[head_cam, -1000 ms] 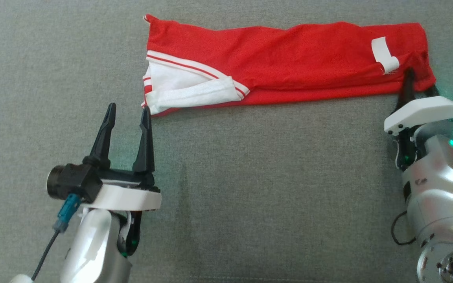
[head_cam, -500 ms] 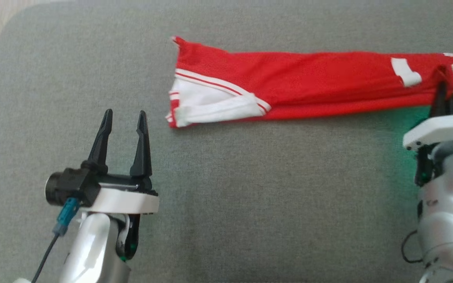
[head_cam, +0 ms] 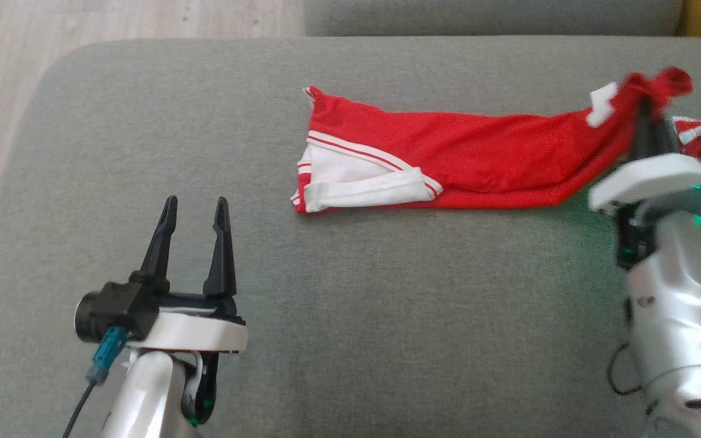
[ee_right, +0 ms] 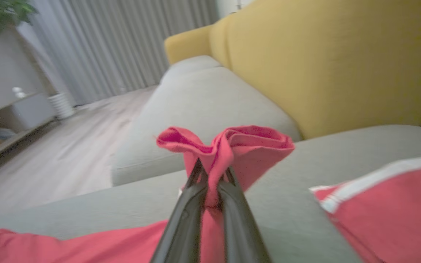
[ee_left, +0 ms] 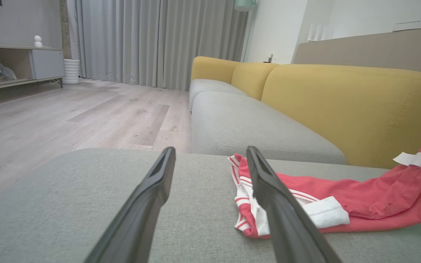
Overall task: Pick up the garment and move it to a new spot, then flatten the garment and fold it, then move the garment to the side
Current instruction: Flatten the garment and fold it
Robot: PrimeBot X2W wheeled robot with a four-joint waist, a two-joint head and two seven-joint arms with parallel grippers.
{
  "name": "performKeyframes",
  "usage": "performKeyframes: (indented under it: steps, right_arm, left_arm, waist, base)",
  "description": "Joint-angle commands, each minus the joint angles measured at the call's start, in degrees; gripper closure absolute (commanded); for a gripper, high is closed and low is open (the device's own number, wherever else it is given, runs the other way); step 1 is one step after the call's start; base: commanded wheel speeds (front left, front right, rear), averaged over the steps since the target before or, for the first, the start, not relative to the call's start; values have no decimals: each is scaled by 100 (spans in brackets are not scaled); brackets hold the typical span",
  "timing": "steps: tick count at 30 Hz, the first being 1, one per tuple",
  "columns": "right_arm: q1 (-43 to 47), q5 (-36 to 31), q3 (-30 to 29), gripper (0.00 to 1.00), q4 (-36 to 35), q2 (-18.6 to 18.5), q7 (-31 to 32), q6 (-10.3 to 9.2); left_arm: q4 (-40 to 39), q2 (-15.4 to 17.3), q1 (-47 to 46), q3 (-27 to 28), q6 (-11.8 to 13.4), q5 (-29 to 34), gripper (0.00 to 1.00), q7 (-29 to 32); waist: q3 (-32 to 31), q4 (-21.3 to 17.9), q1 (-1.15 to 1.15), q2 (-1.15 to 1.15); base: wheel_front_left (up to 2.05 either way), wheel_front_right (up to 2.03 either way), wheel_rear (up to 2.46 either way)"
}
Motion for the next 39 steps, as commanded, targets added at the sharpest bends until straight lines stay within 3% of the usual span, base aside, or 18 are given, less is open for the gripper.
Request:
performKeyframes:
  steps: [1,7,14,22,31,32,33,39]
  right_arm:
    - [-333,304,478,100,-110,103,-37,-5]
    - [-341,1726,2360,100,-312,106,68,-5]
    - [-415,2535,3649,100,-379,106,214,-5]
    - [-621,2661,4280,100,287,107,128,-5]
    - [-695,2766,4794,100,860,107,38,-5]
    - [-695,2678,4909,68,900,107,26,-5]
    - [-660,2665,5013,0,877,107,17,-5]
    - [-523,2825,5505,0,536,107,-16,-5]
  left_arm:
    - [-172,25,-55,180,15,-37,0,-29]
    - [-188,25,-2,77,48,-603,0,-29]
    - [-177,25,-80,-62,103,-844,0,-29]
    - [-164,25,-216,-337,114,-903,0,-29]
    - [-217,25,-296,-496,184,-1019,0,-29]
    - [-216,25,-304,-514,191,-1026,0,-29]
    - [-205,25,-310,-531,200,-1025,0,-29]
    - [-121,25,-268,-442,214,-916,0,-29]
  waist:
    - [-79,101,1,0]
    - [-197,432,1,0]
    - [-59,927,1,0]
    - [240,1432,1,0]
    - [457,1695,1,0]
    - [460,1710,1,0]
    - [456,1725,1,0]
    - [268,1542,1,0]
  base:
    - [0,0,0]
    - [0,0,0]
    - [0,0,0]
    - [0,0,0]
    - [0,0,0]
    - [0,0,0]
    - [0,0,0]
    - [0,0,0]
